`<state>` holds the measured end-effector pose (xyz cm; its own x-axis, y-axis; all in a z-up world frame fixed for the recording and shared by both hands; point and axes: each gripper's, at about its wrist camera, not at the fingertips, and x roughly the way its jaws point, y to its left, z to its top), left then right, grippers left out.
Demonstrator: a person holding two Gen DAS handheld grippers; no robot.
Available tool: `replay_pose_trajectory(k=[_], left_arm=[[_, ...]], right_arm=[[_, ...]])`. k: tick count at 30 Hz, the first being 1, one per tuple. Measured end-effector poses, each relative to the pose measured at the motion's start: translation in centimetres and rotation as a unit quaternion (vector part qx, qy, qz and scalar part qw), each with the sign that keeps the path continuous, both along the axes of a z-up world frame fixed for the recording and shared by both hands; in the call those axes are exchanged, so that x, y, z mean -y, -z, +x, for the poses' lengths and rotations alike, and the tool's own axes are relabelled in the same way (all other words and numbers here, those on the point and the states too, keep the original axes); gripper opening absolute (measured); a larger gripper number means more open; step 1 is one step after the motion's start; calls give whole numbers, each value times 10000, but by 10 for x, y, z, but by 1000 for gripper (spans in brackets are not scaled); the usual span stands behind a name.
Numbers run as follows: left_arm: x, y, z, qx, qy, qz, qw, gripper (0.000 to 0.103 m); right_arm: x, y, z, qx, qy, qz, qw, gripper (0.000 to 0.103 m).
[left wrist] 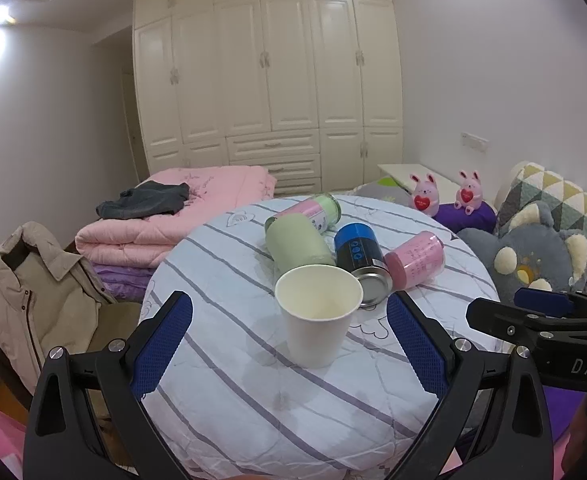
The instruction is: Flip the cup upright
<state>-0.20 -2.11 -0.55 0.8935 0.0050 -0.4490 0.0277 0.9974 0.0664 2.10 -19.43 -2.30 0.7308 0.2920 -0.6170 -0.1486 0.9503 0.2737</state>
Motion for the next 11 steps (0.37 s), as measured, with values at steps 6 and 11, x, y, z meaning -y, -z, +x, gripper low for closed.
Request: replay_pose_trajectory(k=[6, 11], left_arm=[[3, -2, -1, 42, 2, 31, 10000, 99], [2, -3, -2, 70, -32, 7, 10000, 99]], right_arm=[[2, -1, -1, 11, 5, 10, 10000, 80], [2, -2, -1, 20, 10, -23, 10000, 80]])
